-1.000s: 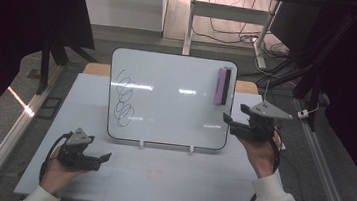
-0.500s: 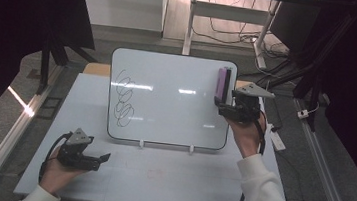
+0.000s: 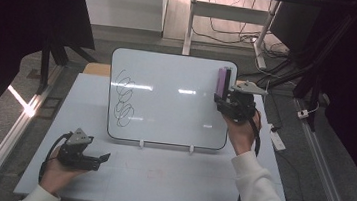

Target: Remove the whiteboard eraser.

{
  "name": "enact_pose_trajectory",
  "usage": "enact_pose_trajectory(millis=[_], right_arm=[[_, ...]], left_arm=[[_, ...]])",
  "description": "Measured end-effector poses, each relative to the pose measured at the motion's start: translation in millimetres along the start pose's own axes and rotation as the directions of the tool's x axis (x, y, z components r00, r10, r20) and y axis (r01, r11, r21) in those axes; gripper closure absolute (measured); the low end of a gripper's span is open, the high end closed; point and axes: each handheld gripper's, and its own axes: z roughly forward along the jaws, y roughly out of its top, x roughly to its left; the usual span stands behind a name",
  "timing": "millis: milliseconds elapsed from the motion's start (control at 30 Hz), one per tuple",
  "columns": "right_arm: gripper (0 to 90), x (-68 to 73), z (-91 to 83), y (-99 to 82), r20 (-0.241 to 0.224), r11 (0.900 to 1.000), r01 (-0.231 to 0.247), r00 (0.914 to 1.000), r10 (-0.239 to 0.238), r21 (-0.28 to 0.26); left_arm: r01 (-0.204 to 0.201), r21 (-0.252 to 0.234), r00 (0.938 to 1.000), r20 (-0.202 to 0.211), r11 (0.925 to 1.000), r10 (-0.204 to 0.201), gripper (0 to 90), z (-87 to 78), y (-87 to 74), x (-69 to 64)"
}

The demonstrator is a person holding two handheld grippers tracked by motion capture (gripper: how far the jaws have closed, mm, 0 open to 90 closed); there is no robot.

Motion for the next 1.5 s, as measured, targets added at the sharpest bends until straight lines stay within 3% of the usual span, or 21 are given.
enact_pose_trajectory(millis=[200, 333, 433, 667, 1000, 1233, 1500], right_arm=[[61.7, 2.2, -3.8, 0.2, 0.043, 0.9997, -0.003, 0.9991, 0.004, -0.023], [62.8, 3.9, -14.0, 3.2, 0.048, 0.9967, 0.004, 0.9989, -0.001, -0.081], [62.9, 7.7, -27.1, 5.8, 0.016, 0.9948, 0.014, 0.9998, -0.013, -0.1], [62.8, 5.7, -32.6, -11.5, -0.005, 0.9956, 0.03, 0.9995, -0.03, -0.089], [62.8, 17.2, -48.4, -36.7, -0.085, 0.9913, 0.039, 0.9951, -0.05, -0.126], [62.8, 33.9, -47.4, -58.2, -0.187, 0.9946, 0.024, 0.9814, -0.043, -0.101], [62.7, 54.2, -34.0, -81.1, -0.273, 0.9963, 0.014, 0.9612, -0.037, -0.085]], left_arm=[[0.008, 0.005, 1.0, -0.003, 1.0, -0.008, 12.3, 0.8, -0.7, 1.4], [0.006, 0.005, 1.0, -0.003, 1.0, -0.006, 12.3, 0.4, -0.6, 1.4], [0.005, 0.006, 1.0, -0.004, 1.0, -0.005, 12.3, 0.7, -0.6, 1.5], [0.008, 0.008, 0.9999, -0.01, 0.9999, -0.007, 12.3, 0.4, -0.4, 1.2], [0.013, 0.0, 0.9999, -0.008, 0.9999, -0.013, 12.4, 0.0, -0.3, 1.7], [0.021, -0.008, 0.9998, -0.005, 0.9998, -0.021, 12.4, -0.9, -0.3, 1.9], [0.024, -0.012, 0.9997, -0.003, 0.9996, -0.025, 12.4, -1.3, -0.3, 2.2]])
